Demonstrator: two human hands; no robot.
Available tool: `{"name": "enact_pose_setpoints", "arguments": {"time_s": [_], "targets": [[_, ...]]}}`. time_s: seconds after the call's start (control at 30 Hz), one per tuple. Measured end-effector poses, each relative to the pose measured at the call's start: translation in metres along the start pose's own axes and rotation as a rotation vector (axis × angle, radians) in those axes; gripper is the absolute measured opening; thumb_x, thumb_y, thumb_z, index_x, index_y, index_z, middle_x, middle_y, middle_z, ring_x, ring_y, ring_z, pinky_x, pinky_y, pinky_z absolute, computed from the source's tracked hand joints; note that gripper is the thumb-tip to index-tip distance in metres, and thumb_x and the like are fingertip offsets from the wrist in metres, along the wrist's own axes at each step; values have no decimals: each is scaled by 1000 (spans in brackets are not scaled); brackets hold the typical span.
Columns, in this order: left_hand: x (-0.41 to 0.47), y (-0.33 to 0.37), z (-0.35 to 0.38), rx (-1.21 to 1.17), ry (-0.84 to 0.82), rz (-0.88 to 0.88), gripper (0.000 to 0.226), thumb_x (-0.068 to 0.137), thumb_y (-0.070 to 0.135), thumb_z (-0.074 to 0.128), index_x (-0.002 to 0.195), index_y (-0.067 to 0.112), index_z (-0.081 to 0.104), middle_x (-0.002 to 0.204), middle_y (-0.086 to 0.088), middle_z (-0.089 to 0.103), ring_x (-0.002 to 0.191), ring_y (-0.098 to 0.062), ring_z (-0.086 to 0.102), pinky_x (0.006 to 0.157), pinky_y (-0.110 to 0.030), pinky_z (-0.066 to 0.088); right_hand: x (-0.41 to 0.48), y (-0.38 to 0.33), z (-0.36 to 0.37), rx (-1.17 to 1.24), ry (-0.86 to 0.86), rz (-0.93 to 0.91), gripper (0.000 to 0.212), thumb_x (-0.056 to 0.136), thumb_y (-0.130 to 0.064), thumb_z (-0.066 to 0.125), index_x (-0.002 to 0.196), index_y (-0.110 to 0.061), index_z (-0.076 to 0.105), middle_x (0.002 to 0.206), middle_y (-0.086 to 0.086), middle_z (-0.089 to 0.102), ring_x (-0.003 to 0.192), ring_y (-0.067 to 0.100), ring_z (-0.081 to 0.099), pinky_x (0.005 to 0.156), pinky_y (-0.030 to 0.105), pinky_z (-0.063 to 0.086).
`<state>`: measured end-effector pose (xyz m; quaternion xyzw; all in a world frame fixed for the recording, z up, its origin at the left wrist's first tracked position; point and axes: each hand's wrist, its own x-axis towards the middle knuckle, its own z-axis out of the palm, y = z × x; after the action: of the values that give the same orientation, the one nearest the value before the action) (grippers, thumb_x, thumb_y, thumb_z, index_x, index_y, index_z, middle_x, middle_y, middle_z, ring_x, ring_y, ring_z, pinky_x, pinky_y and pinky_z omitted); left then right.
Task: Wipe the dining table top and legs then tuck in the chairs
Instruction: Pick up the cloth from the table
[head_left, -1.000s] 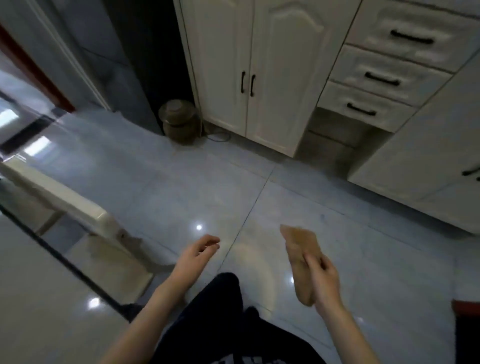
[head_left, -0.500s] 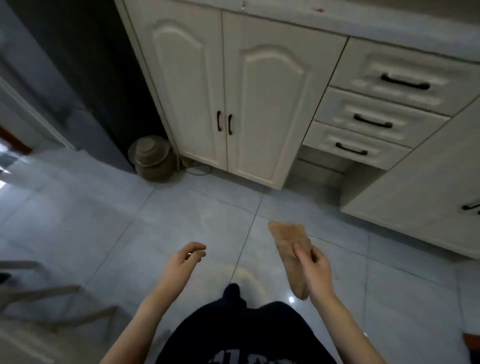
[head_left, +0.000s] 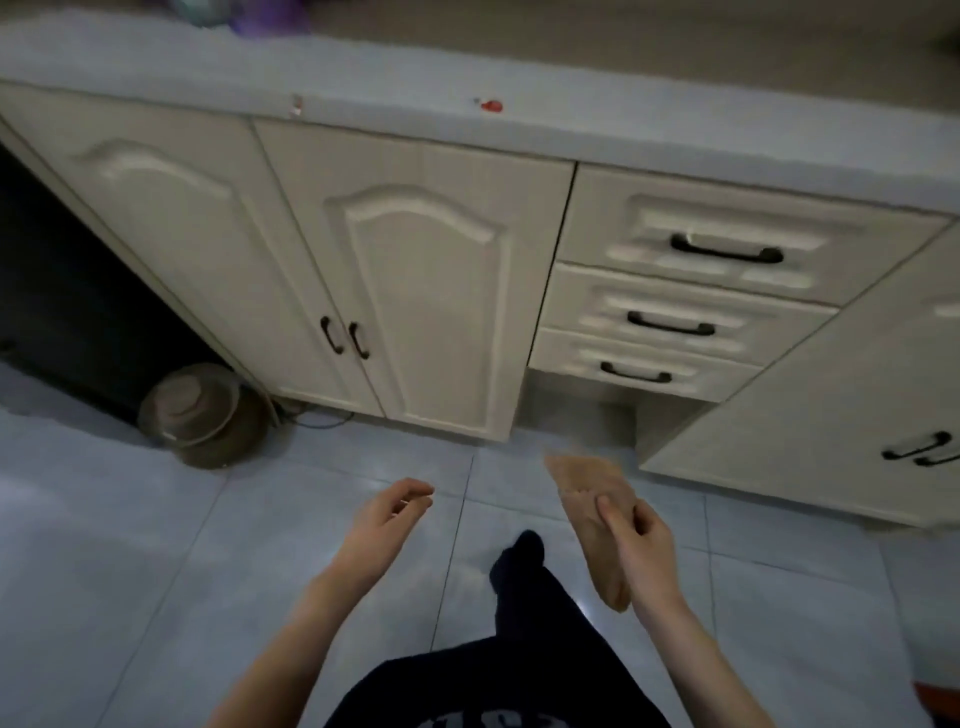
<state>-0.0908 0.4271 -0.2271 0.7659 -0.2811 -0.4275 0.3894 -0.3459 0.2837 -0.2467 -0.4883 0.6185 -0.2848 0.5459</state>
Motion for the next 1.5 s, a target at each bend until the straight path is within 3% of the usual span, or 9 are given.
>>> {"name": "enact_pose_setpoints", "arguments": {"time_s": [0.17, 0.37, 0.67, 0.8, 0.93, 1.03, 1.13, 1.33, 1.5], "targets": [[64, 73, 22, 26, 1, 66, 15, 93, 18, 57, 97, 29, 66, 96, 5, 71, 93, -8, 63, 79, -12, 46, 73, -79, 7, -37, -114, -111, 14, 87, -26, 68, 92, -14, 69, 84, 1, 72, 79, 14, 68, 64, 24, 50], [112, 172, 16, 50, 4, 352, 17, 95, 18, 55, 102, 29, 65, 100, 15, 69, 95, -7, 63, 81, -17, 48, 93, -194, 14, 82, -170, -275, 6, 87, -11, 67, 82, -9, 64, 65, -10, 68, 59, -4, 60, 54, 8, 43], [139, 325, -42, 115, 13, 914, 23, 88, 27, 49, 103, 20, 65, 98, 9, 66, 95, -13, 64, 81, -18, 48, 82, -336, 13, 152, -19, -680, 10, 82, -14, 71, 76, -13, 62, 66, -5, 63, 61, 3, 56, 54, 15, 43], [173, 378, -49, 152, 58, 1056, 20, 88, 16, 53, 104, 15, 65, 99, 8, 66, 97, -9, 63, 80, -14, 46, 124, -387, 11, -76, 61, -852, 13, 84, -25, 72, 82, -17, 62, 76, -3, 64, 69, 8, 60, 58, 20, 45], [227, 419, -36, 5, 19, 931, 30, 89, 27, 53, 118, 23, 58, 111, 11, 64, 99, -1, 60, 82, -7, 43, 196, -410, 20, -482, 133, -1013, 25, 78, -44, 66, 80, -22, 54, 77, -5, 55, 75, 15, 52, 62, 26, 36], [258, 435, -14, -21, -143, 742, 37, 95, 22, 54, 131, 23, 49, 115, 8, 61, 99, 0, 58, 79, 0, 41, 232, -408, 30, -675, 23, -963, 36, 79, -53, 59, 99, -23, 62, 91, -3, 62, 88, 19, 56, 71, 28, 39], [280, 435, 0, 129, -145, 671, 44, 93, 40, 54, 133, 23, 48, 120, 5, 60, 109, -9, 57, 87, -13, 44, 235, -410, 28, -496, -119, -794, 35, 90, -52, 50, 106, -26, 67, 101, -7, 70, 94, 10, 63, 84, 30, 48], [298, 434, 2, 222, -132, 774, 51, 67, 60, 56, 69, 8, 57, 65, -3, 52, 63, -12, 48, 62, -35, 37, 248, -419, -5, -361, -168, -620, 19, 89, -18, 65, 107, -15, 71, 99, 2, 74, 91, 12, 68, 80, 21, 50], [289, 434, -9, 99, -333, 778, 40, 72, 52, 64, 92, 17, 69, 87, -2, 70, 84, -9, 64, 74, -24, 48, 245, -415, -18, -115, -289, -541, 36, 74, -13, 81, 108, -15, 71, 101, 2, 74, 95, 11, 69, 82, 20, 54]]}}
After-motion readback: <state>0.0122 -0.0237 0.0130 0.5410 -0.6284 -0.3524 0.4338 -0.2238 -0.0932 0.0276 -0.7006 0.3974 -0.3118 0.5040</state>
